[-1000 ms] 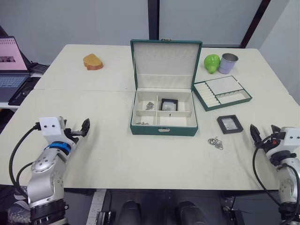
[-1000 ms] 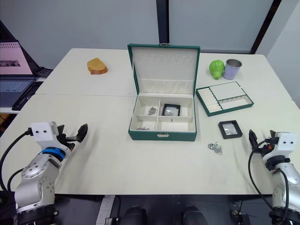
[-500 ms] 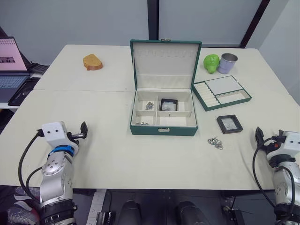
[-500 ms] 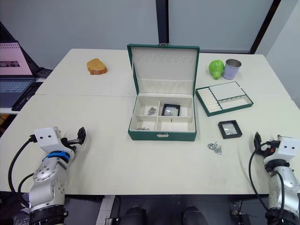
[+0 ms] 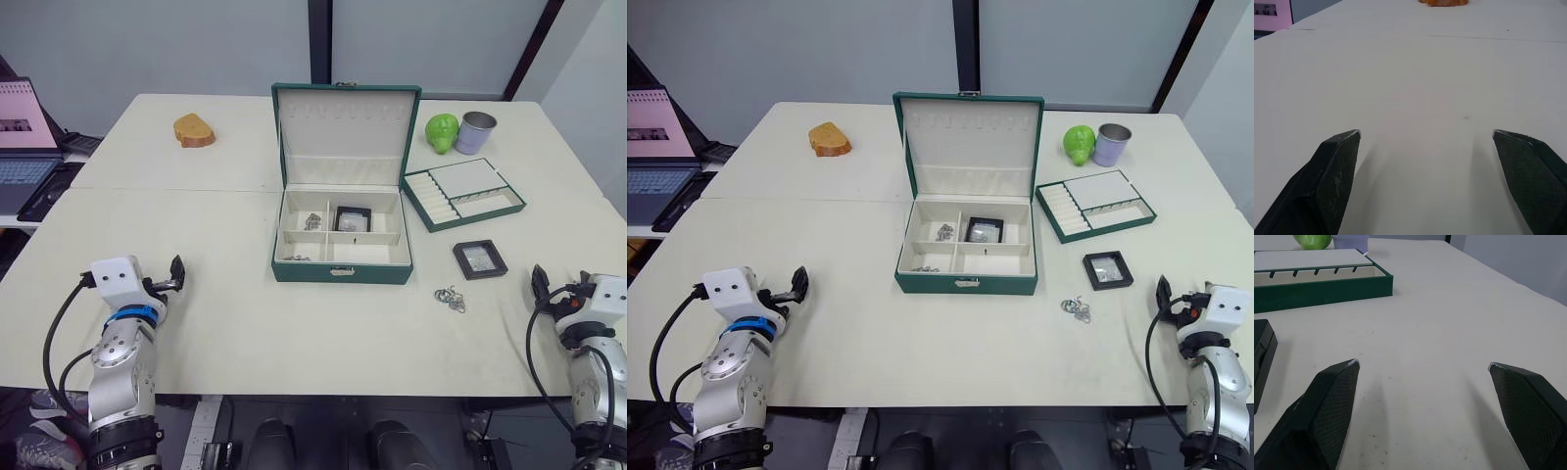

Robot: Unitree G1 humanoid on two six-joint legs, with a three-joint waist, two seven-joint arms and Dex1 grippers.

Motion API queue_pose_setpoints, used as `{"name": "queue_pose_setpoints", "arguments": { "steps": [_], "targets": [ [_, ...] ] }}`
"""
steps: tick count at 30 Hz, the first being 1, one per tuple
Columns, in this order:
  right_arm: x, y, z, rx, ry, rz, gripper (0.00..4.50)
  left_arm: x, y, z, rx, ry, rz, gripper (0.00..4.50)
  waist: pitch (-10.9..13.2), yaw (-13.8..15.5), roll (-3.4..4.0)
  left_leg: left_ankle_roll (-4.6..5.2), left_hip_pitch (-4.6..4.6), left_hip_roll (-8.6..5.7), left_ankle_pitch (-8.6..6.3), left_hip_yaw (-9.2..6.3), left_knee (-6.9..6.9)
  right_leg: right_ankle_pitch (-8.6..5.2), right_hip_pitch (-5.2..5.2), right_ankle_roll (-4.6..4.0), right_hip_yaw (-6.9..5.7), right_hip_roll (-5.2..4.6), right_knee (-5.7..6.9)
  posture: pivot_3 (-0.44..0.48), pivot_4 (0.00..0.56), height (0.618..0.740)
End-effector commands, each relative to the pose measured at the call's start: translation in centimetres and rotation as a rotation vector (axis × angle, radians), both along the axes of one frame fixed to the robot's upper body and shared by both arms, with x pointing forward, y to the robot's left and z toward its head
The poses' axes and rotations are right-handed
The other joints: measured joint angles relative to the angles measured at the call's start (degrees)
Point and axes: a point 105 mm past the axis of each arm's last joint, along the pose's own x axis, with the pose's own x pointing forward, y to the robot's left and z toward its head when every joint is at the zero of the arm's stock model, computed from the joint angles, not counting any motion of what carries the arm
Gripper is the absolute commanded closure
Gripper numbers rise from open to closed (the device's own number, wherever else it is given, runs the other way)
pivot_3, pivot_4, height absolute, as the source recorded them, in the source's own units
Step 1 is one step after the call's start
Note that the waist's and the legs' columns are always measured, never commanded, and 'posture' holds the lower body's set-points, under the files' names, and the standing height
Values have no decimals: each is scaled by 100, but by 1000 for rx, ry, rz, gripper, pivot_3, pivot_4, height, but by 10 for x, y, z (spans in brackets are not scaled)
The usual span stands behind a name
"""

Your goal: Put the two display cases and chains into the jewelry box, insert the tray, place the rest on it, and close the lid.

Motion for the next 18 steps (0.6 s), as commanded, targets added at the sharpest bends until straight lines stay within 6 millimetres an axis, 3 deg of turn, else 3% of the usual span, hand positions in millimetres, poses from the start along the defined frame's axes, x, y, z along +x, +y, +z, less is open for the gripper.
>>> {"name": "queue_pose_setpoints", "arguments": {
  "steps": [1, 18],
  "targets": [
    [2, -2, 12, -23, -40, 5, 0, -2, 3, 7, 11, -36, 11, 18, 0, 1, 0, 0, 0, 0, 0, 0, 0, 0, 0, 0, 0, 0, 0, 0, 150, 740],
    [2, -3, 19, -23, -58, 26, 0, -1, 4, 5, 3, -40, -5, 18, -6, 0, 9, 0, 2, -1, 0, 1, 1, 0, 3, 0, 0, -1, 0, 0, 150, 740]
  ]
}}
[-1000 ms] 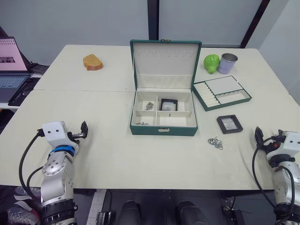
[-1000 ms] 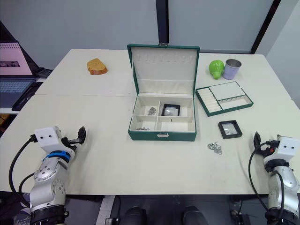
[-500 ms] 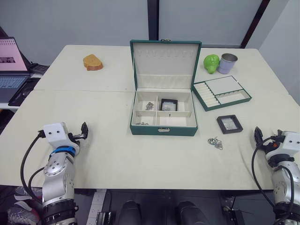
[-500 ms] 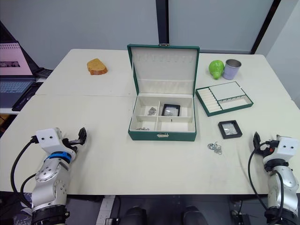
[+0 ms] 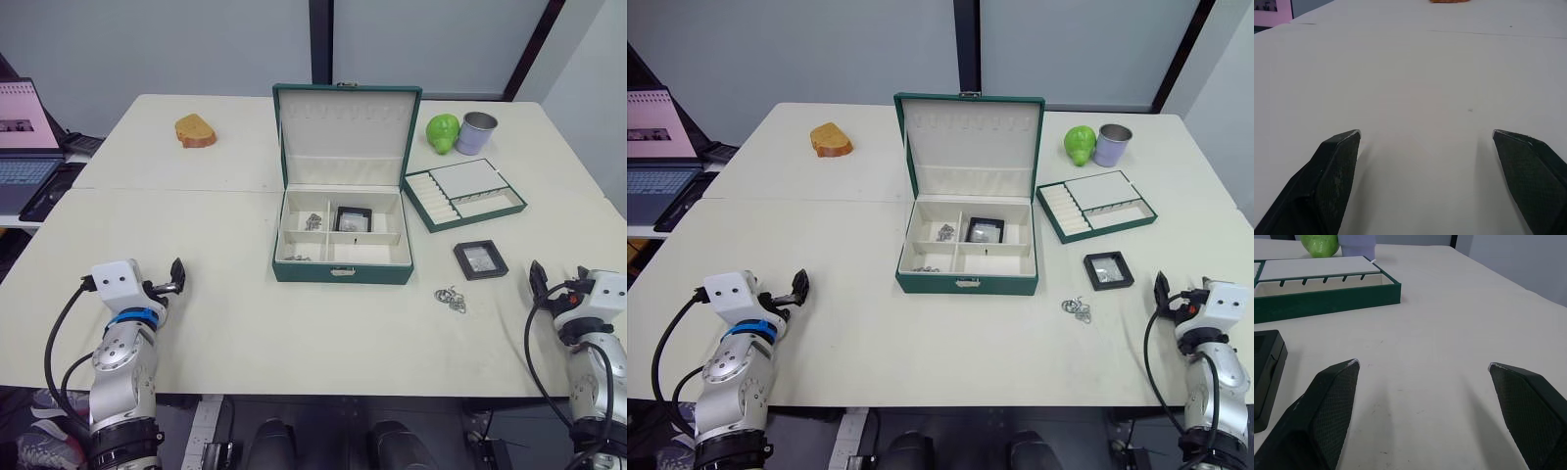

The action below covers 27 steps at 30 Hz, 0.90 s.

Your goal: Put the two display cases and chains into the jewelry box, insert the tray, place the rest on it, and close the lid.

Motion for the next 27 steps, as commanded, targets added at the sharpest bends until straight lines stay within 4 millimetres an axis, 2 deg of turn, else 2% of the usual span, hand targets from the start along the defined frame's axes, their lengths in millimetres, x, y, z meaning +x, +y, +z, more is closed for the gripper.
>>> {"name": "queue_pose_setpoints", "arguments": {
  "steps": [1, 3, 8, 13, 15, 19, 20, 24, 27],
  "targets": [
    [-3, -6, 17, -27, -50, 11, 0, 0, 0, 18, 19, -74, -19, 18, 0, 0, 0, 0, 0, 0, 0, 0, 0, 0, 0, 0, 0, 0, 0, 0, 150, 740],
    [-2, -5, 22, -37, -59, 42, 0, 0, -6, 32, 7, -134, -64, 18, 0, 0, 0, 0, -1, 0, 0, 0, 0, 0, 0, 0, 0, 0, 0, 0, 150, 740],
    [5, 15, 50, -84, -21, 315, 0, 0, -50, 84, 25, -268, -381, 18, 0, 4, 0, 0, -1, 0, 0, 0, 0, 0, 2, 0, -2, 0, -1, 0, 150, 740],
    [9, 32, 75, -212, 89, 581, 0, -5, -92, 117, 90, -265, -680, 18, -1, 1, 3, 0, 4, 0, 0, -1, 2, 0, 11, 0, -2, 1, -5, 0, 150, 740],
    [14, 38, 92, -277, 146, 705, 0, -9, -113, 129, 134, -261, -821, 18, 0, -2, 4, 1, 4, -1, 0, -1, 4, 0, 11, 0, -2, 1, -5, 0, 150, 740],
    [15, 55, 102, -371, 275, 912, 0, -17, -146, 134, 166, -233, -1026, 18, 0, -5, 6, 2, 6, 0, -1, -4, 4, 0, 11, 0, -5, 1, -8, 0, 150, 740],
    [15, 61, 103, -410, 320, 982, 0, -22, -160, 134, 184, -227, -1106, 18, 1, -6, 6, 2, 5, 2, -1, -5, 5, 0, 13, 0, -7, 2, -10, 0, 150, 740],
    [14, 80, 104, -530, 446, 1187, 0, -39, -198, 129, 240, -199, -1352, 18, 2, -18, 5, 3, 3, 0, -1, -4, 9, 0, 13, 0, -6, 1, -17, 0, 150, 740],
    [19, 87, 99, -627, 521, 1276, 0, -51, -216, 121, 262, -173, -1490, 18, 3, -32, 8, 3, 3, 0, -1, -4, 10, 0, 12, 0, -7, 1, -17, 0, 150, 740]
  ]
}}
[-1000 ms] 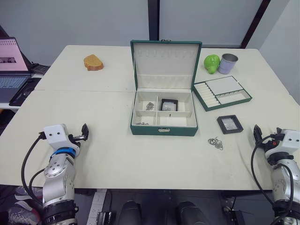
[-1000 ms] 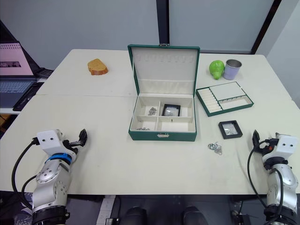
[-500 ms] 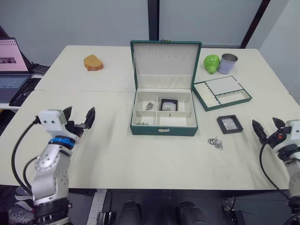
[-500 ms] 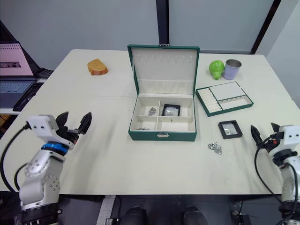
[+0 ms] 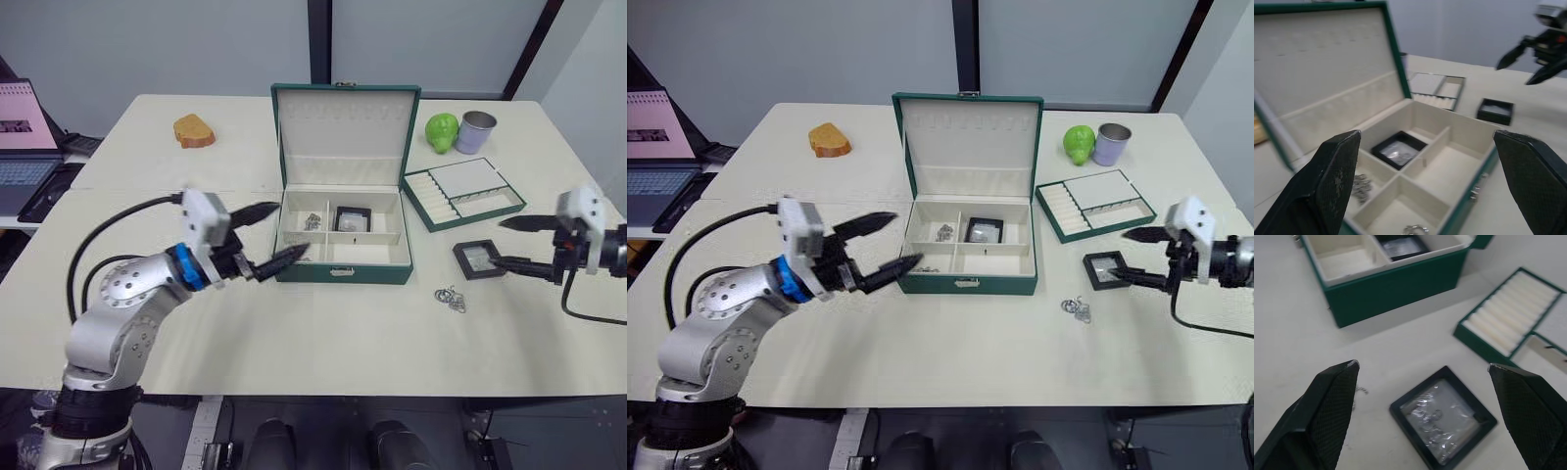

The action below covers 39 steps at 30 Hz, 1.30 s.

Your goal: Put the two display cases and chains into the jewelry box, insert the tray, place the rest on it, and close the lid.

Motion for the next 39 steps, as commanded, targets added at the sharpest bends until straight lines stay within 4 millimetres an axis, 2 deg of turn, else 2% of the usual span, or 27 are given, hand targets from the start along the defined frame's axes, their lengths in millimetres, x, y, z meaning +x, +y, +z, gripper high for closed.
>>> {"name": "queue_pose_setpoints", "arguments": {
  "steps": [1, 6, 11, 21, 24, 26, 30, 39],
  "targets": [
    [3, 1, 2, -150, 9, 112, 0, -19, -21, -3, 59, -19, -169, 18, 0, -20, 1, 0, 1, 0, 0, 0, 1, 0, 0, 0, 0, 0, 1, 0, 150, 740],
    [13, 1, -13, -312, 38, 204, 0, -28, -35, -18, 101, -6, -274, 18, 1, -58, 0, 1, 3, 1, 0, 0, 14, 0, 1, 0, 0, 0, -3, 0, 150, 740],
    [16, -3, -27, -412, 57, 248, 0, -31, -40, -24, 138, -41, -300, 18, 4, -80, 4, 2, -3, 2, -1, 1, 41, 0, 1, 0, 0, 0, -1, 0, 150, 740],
    [20, -6, -40, -438, 48, 251, 0, -30, -44, -25, 123, -61, -281, 18, 4, -110, 5, 2, -3, 5, -1, 2, 59, 0, 5, 0, 0, 0, 10, 0, 150, 740],
    [22, -3, -40, -424, 31, 248, 595, -29, -45, -23, 115, -64, -275, 0, 4, -113, 5, 2, -3, 5, -1, 2, 59, 0, 5, 0, 0, 0, 11, 0, 150, 740],
    [23, -3, -39, -419, 25, 248, 1307, -29, -45, -23, 113, -64, -273, 0, 4, -114, 5, 2, -2, 6, -1, 2, 59, 0, 7, 0, 0, 0, 11, 0, 150, 740],
    [24, -2, -38, -412, 7, 244, 2413, -29, -46, -23, 112, -61, -271, 0, 4, -114, 5, 2, -3, 6, -1, 1, 60, 0, 7, 0, -1, 0, 11, 0, 150, 740],
    [25, -1, -39, -407, -5, 236, 4329, -28, -48, -22, 107, -57, -266, 0, 4, -114, 5, 2, -2, 6, -1, 1, 60, 0, 8, 0, -1, 0, 11, 0, 150, 740]
  ]
}}
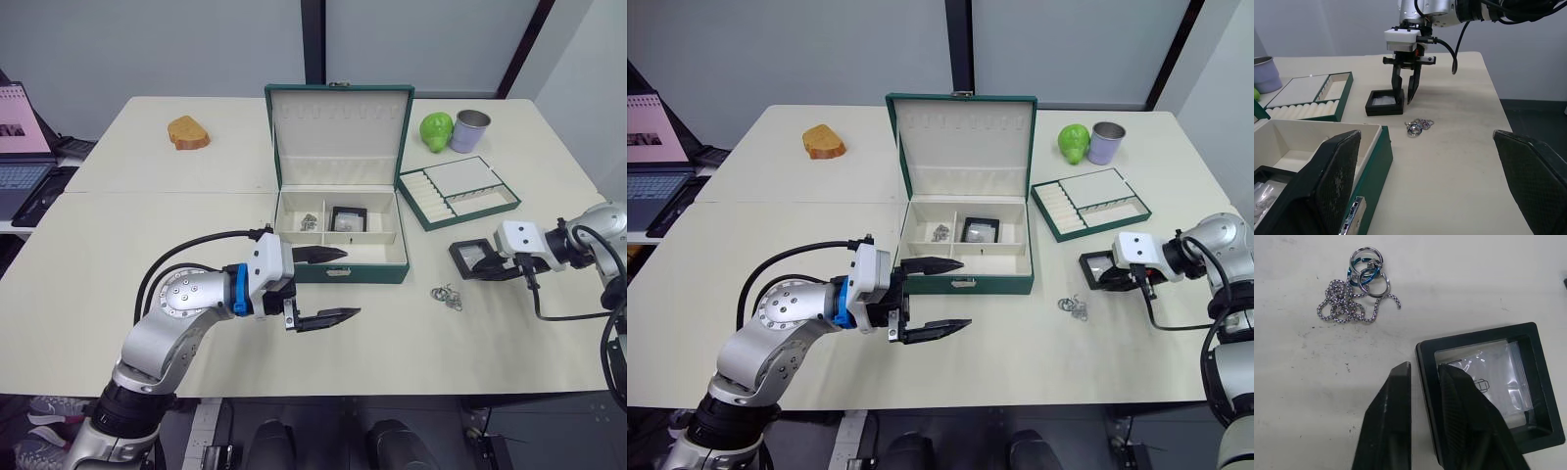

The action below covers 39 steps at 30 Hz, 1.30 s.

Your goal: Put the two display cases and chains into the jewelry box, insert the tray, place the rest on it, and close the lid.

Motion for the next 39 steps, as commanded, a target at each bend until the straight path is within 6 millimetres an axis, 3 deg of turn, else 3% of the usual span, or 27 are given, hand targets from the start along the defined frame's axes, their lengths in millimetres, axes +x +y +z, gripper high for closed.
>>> {"name": "queue_pose_setpoints", "arguments": {
  "steps": [1, 10, 15, 20, 26, 34, 39],
  "targets": [
    [2, 0, 8, 18, -35, 0, 4465, -4, -5, 9, -9, -44, -15, 0, 0, 0, 0, 0, 0, 0, 0, 0, 0, 0, 0, 0, 0, 0, 0, 0, 150, 740],
    [4, 3, 12, 62, -30, -26, 4466, -1, -5, 10, -36, -26, 29, 0, 0, -5, 0, 0, 0, 0, 0, 0, 1, 0, 1, 0, 0, 0, 0, 0, 150, 740],
    [9, 17, 55, 191, -5, -69, 4466, 2, 8, 12, -70, -9, 127, 0, 6, -9, 10, 0, 0, 0, 0, 0, 1, 0, 0, 0, 2, 0, 2, 0, 150, 740],
    [-1, 50, 98, 293, 26, -11, 4466, 4, 29, 13, -113, 12, 278, 0, 12, -8, 25, 1, -5, 3, -1, -6, -1, 0, -6, 0, 1, 1, 4, 0, 150, 740],
    [-6, 92, 130, 356, 46, 101, 4466, 1, 57, 18, -162, 12, 451, 0, 13, -8, 23, 5, -6, 0, -3, -10, 1, 0, -6, 0, 2, -1, 3, 0, 150, 740],
    [6, 156, 141, 349, 73, 216, 4466, -19, 80, 7, -190, 38, 598, 0, 14, -35, 22, 5, -5, 4, -3, -13, -1, 0, -14, 0, -1, -1, 6, 0, 150, 740],
    [8, 186, 128, 298, 144, 236, 4466, -24, 88, 3, -187, 49, 642, 0, 14, -5, 21, 4, -7, 3, -2, -14, -1, 0, -18, 0, -11, -7, 7, 0, 150, 740]
  ]
}}
